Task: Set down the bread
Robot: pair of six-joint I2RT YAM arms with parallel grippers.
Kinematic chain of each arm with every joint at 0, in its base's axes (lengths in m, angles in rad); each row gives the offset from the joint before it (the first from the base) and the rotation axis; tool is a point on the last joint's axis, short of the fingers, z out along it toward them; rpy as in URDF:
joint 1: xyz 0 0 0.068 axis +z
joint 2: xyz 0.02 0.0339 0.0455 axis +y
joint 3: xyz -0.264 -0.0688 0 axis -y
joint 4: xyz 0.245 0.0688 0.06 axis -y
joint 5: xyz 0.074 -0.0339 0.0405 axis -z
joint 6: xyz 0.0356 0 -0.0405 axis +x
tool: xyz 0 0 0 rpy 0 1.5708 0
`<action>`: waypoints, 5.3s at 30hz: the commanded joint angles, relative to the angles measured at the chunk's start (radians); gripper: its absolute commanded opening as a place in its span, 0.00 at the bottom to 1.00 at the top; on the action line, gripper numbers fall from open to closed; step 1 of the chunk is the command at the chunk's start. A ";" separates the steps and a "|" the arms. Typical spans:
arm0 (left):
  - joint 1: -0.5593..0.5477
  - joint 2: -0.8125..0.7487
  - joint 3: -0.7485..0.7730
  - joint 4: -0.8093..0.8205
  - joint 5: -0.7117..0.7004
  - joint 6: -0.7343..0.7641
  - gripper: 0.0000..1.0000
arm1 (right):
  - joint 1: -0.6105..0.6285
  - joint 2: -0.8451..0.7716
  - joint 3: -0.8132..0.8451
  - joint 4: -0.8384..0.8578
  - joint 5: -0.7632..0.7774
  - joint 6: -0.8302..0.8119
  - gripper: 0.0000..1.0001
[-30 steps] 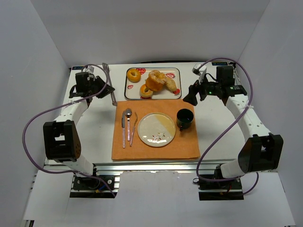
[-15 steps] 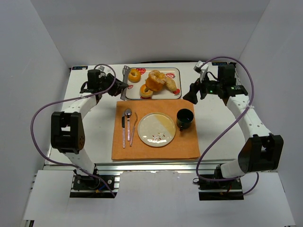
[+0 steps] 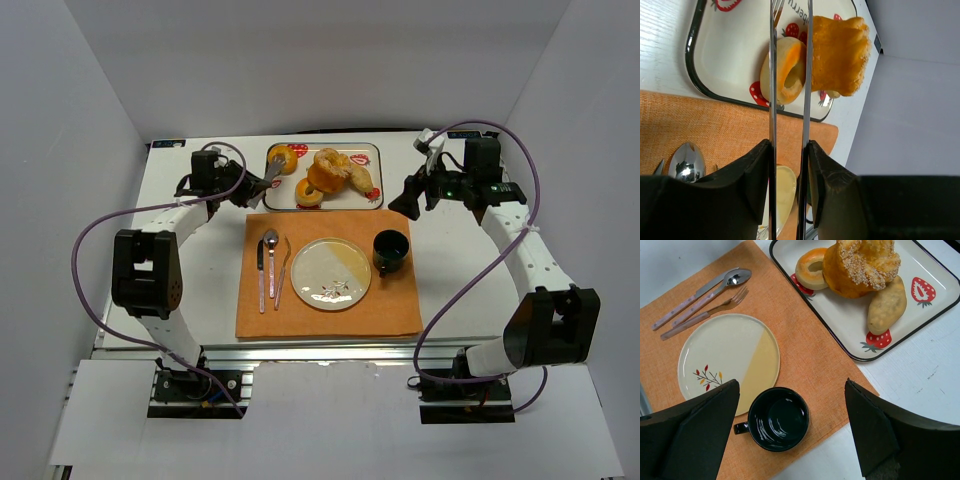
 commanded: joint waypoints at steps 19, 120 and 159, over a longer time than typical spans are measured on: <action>-0.011 0.066 0.103 -0.082 -0.104 -0.104 0.51 | -0.018 -0.025 -0.015 0.042 -0.040 0.011 0.89; -0.440 -0.825 -0.536 -0.438 -0.120 0.117 0.57 | -0.054 -0.137 -0.114 0.051 -0.034 -0.079 0.89; 0.129 -0.330 -0.501 0.130 -0.448 1.159 0.08 | -0.036 -0.176 -0.133 -0.059 -0.140 -0.325 0.89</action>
